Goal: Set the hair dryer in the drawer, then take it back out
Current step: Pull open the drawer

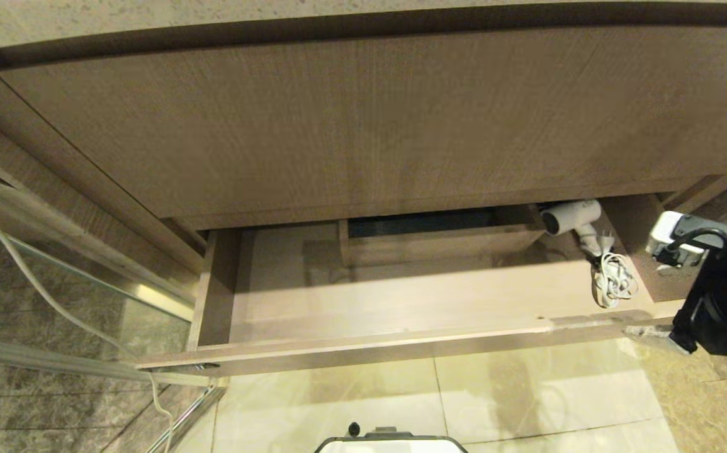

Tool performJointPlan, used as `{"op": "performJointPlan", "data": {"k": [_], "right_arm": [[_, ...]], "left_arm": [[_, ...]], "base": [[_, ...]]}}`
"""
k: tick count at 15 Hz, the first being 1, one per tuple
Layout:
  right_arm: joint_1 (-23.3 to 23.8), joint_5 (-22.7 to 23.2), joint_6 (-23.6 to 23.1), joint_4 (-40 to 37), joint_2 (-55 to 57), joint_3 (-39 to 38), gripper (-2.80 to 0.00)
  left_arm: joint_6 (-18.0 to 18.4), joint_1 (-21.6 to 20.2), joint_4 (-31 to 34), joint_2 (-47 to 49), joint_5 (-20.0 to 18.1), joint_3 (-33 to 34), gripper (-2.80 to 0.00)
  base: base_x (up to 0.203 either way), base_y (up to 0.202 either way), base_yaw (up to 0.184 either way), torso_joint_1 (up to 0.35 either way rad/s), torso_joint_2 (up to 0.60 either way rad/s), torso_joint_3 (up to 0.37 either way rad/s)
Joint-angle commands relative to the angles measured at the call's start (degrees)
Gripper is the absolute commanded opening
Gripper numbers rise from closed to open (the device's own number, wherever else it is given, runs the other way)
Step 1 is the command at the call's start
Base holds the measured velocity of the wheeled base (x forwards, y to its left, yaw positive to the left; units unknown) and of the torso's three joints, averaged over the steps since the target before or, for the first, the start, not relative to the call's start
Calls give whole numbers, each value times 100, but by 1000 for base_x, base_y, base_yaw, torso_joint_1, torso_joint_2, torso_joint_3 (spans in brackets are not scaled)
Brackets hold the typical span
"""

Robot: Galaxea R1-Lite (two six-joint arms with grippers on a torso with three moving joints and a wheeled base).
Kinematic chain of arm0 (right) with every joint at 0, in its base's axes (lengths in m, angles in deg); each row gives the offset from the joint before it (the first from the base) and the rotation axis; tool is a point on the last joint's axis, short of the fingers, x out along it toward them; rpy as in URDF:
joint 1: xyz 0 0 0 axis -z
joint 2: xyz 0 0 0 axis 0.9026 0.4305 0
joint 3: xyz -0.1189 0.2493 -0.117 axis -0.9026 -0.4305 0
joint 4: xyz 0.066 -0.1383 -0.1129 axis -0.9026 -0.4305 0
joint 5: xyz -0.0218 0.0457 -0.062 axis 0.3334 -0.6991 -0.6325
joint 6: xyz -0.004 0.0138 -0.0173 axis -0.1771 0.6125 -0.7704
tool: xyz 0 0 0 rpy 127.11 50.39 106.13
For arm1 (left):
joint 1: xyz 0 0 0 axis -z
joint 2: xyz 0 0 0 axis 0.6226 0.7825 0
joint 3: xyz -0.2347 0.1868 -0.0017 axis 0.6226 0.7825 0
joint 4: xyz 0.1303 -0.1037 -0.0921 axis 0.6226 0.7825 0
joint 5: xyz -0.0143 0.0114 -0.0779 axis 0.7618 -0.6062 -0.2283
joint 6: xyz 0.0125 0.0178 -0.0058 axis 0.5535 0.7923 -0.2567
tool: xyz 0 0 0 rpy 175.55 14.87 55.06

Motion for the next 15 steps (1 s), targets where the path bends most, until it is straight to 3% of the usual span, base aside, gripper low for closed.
{"op": "performJointPlan", "data": {"k": [1, 2, 10, 13, 15], "right_arm": [[186, 8, 48, -3, -559, -66, 0], [237, 13, 66, 0, -655, -70, -280], [838, -142, 165, 117, -929, -15, -280], [1106, -359, 624, 100, -304, 291, -280], [1220, -898, 1182, 86, 440, 621, -280]], "left_arm": [[0, 0, -1, 0, 0, 3, -280], [0, 0, -1, 0, 0, 8, -280], [0, 0, -1, 0, 0, 8, -280], [0, 0, -1, -9, 0, 8, -280], [0, 0, -1, -1, 0, 0, -280]], "base": [[0, 0, 0, 0, 0, 0], [0, 0, 0, 0, 0, 0], [0, 0, 0, 0, 0, 0], [0, 0, 0, 0, 0, 0], [0, 0, 0, 0, 0, 0]]}}
